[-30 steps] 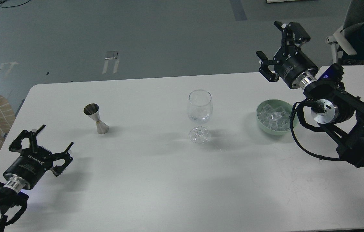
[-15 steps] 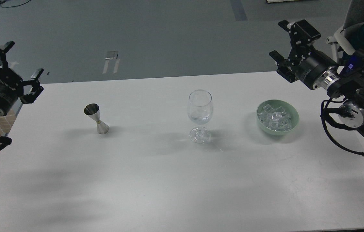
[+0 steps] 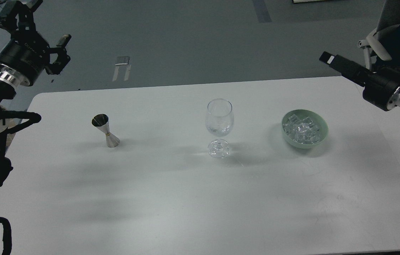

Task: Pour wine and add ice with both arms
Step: 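Reach the right gripper into the green bowl and pick an ice cube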

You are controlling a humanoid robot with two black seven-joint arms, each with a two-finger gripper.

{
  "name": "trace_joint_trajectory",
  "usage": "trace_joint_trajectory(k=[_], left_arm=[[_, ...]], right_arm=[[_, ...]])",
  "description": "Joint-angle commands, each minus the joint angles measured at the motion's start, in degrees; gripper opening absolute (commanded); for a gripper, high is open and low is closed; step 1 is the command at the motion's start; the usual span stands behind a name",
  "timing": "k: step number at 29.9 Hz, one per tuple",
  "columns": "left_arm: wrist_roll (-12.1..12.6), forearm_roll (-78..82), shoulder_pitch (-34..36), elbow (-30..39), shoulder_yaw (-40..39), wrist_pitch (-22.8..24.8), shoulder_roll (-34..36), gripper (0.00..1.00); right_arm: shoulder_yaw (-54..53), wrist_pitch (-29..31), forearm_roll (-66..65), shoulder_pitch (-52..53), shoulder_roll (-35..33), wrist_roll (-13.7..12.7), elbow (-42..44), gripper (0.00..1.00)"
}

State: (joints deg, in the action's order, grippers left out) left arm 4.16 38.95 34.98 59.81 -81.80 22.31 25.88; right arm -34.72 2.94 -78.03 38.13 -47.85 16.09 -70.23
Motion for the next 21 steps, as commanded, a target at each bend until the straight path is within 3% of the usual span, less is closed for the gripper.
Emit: trace_joint_trajectory(k=[1,5,11,18,21], left_arm=[[0.6,-1.0,0.4,0.0,0.1,0.6,-0.5,0.98],[-0.3,-2.8,0.5,0.1,-0.4,0.4,-1.3,0.98],[1.7,-6.9,-0.1,0.2,0.3,-0.1,-2.3,0.98],[2.4,-6.6,0.0,-0.1,0.4,-1.2,-3.6,0.98],[2.1,-6.5,0.0,0.0,0.4,-1.2,-3.6,0.98]], right_arm=[[2.5,0.0,-8.2,-0.9,0.0,0.0,0.5,1.0],[4.0,0.0,-10.9,-1.5,0.6,0.0,2.0,1.0],[4.2,0.0,-11.2,-2.4,2.2,0.0,5.2,0.95],[4.2,-1.2,-11.4,-2.6,8.2,0.0,9.6,0.67],[4.4,-1.3,-11.7,-3.2,9.4,0.0,10.3,0.64]])
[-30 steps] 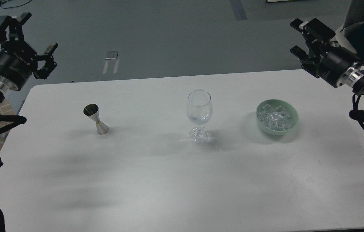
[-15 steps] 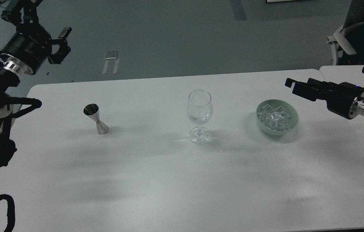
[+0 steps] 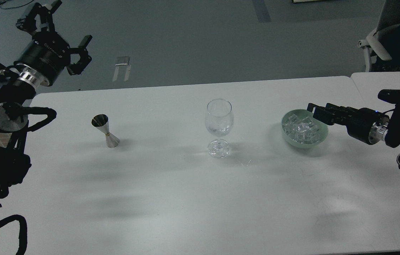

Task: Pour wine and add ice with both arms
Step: 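Reach the right gripper into the green bowl and pick an ice cube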

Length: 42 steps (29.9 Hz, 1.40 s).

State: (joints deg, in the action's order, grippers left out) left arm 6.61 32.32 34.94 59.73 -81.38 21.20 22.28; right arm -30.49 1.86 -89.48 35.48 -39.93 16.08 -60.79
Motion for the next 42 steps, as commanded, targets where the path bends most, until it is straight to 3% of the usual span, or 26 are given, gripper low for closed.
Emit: trace_joint_trajectory(k=[1,20,36,42], left_arm=[[-0.4,0.1,0.0,0.0,0.0,-0.1,0.0,0.98],[-0.6,0.2,0.0,0.0,0.0,0.2,-0.4,0.98],[-0.7,0.0,-0.1,0.0,-0.1,0.2,-1.3,0.98],[-0.7,0.0,-0.1,0.0,0.0,0.3,-1.6,0.98]], right_arm=[[0.2,-0.2,-0.3,-0.6,1.5,0.0,0.9,0.64],[5.2,-0.1,-1.0,2.0,4.8,-0.1,4.8,0.64],[8.4,-0.2,-2.8,4.0,6.4,-0.2,8.5,0.59],[9.0,-0.2,-4.1,4.1,7.3,-0.2,9.3,0.53]])
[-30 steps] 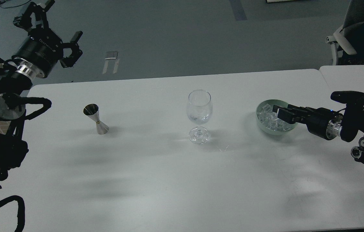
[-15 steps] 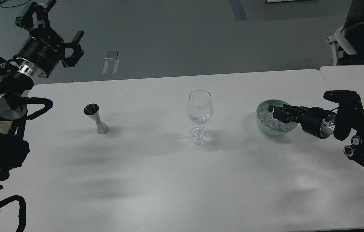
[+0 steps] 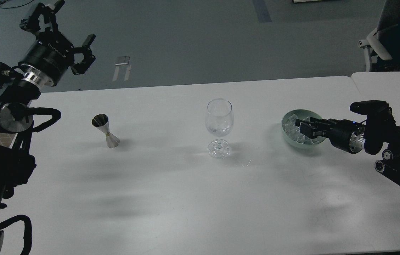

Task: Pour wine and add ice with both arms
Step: 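Reach the right gripper into the green bowl and pick an ice cube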

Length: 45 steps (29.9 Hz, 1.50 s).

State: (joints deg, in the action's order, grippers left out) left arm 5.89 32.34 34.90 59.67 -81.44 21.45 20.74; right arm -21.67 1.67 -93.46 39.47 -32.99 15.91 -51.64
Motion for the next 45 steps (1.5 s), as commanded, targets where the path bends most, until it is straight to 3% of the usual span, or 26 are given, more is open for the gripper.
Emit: trace_joint_trajectory(k=[1,25,31,35,38,45], left_arm=[[0.0,0.0,0.0,0.0,0.1,0.1,-0.1,0.98],[-0.1,-0.2,0.0,-0.1,0.1,0.3,-0.3,0.98],[-0.1,-0.2,0.0,-0.1,0.1,0.3,-0.3,0.98],[-0.1,-0.2,0.0,-0.1,0.1,0.3,-0.8,0.98],[-0.1,-0.2,0.0,-0.1,0.1,0.3,-0.9,0.98],[0.0,-0.3,0.0,-0.1,0.1,0.3,-0.8,0.98]], right_arm=[[0.1,0.0,-0.2,0.1,0.4,0.0,0.2,0.52],[0.5,0.0,-0.5,0.5,2.8,-0.6,2.3,0.48],[0.5,0.0,-0.6,0.4,3.4,-0.8,2.8,0.4],[0.5,0.1,-0.6,0.3,3.3,-1.0,2.6,0.28],[0.8,0.1,-0.6,0.3,3.3,-1.3,2.5,0.27],[2.2,0.1,-0.3,0.8,3.0,-1.4,1.9,0.05]])
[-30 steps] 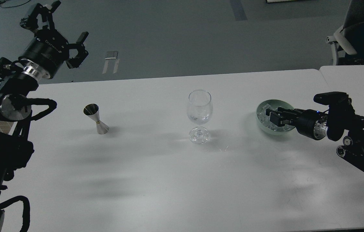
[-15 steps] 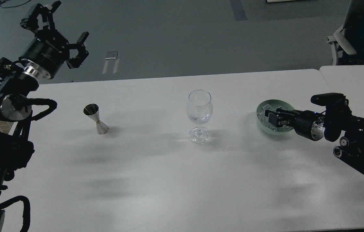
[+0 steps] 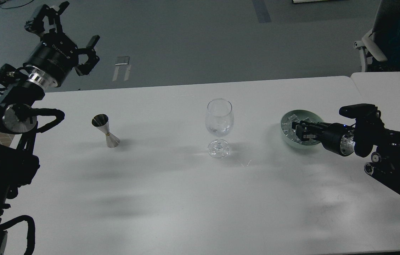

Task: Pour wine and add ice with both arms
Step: 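Reach the right gripper into the green bowl and pick an ice cube, then lift the ice with the right gripper and move it over the glass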

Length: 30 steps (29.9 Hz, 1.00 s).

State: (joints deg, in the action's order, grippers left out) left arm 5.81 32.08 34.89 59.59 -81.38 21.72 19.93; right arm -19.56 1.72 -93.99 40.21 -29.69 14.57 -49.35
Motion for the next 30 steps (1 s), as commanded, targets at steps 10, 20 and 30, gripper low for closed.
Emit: trace_joint_trajectory(k=[10,20,30], left_arm=[[0.1,0.0,0.0,0.0,-0.1,0.0,-0.2,0.98],[0.1,0.1,0.1,0.0,0.0,0.0,-0.5,0.98],[0.1,0.2,0.1,0.0,0.1,-0.1,-0.6,0.98]], right_arm=[[-0.6,0.6,1.4,6.5,-14.1,-0.2,-12.9,0.05],[-0.5,5.2,5.1,19.9,-19.4,-0.2,-24.8,0.05],[13.0,9.4,5.6,38.7,-8.6,-0.2,-25.7,0.05]])
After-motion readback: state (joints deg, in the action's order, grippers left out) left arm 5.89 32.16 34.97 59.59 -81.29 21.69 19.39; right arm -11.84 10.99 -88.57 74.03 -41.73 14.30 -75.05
